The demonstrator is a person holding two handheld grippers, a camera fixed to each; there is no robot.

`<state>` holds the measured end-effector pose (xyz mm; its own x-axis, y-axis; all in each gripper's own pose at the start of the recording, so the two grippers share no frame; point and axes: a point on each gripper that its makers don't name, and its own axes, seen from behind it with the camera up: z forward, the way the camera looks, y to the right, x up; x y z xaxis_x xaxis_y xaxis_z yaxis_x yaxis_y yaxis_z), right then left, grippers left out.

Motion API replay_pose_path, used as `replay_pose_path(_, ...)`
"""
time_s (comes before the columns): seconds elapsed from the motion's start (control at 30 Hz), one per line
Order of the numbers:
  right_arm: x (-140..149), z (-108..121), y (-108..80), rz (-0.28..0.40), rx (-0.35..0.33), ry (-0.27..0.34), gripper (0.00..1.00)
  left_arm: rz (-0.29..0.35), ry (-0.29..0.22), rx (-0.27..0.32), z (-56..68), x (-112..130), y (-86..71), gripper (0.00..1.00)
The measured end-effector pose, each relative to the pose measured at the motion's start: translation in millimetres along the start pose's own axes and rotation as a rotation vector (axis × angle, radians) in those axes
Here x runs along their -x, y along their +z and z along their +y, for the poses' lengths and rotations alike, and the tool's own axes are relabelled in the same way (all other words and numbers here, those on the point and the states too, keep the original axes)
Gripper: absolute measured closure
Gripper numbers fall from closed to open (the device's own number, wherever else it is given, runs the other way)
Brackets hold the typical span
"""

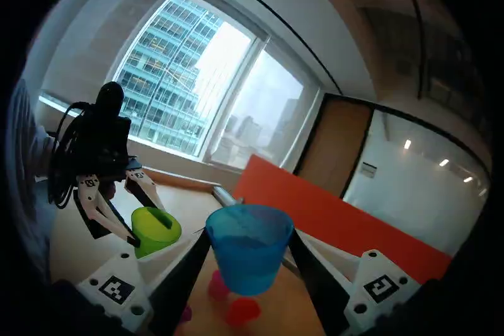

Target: Pour water

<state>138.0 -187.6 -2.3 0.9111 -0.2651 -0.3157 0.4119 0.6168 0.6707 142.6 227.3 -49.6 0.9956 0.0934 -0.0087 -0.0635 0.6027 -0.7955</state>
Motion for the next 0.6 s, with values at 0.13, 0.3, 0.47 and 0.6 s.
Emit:
replay_pose_path(0.13,-6.2,2.8,1.4,0.006,0.005,-0.035,0.09,0.001,0.000,0.003,1.8,0.9,0.3,0.13)
replay_pose_path(0.3,-13.9,5.4,3.6,0.012,0.012,-0.075,0.09,0.001,0.001,0.006,3.3,1.6,0.4,0.13)
replay_pose_path(0.47,-20.2,5.7,6.5,0.016,0.011,-0.119,0.10,0.002,0.005,0.005,3.8,2.0,0.1,0.13)
replay_pose_path(0.6,-27.5,6.5,9.9,0.022,0.012,-0.161,0.09,0.005,0.004,0.004,3.7,2.1,1.0,0.13)
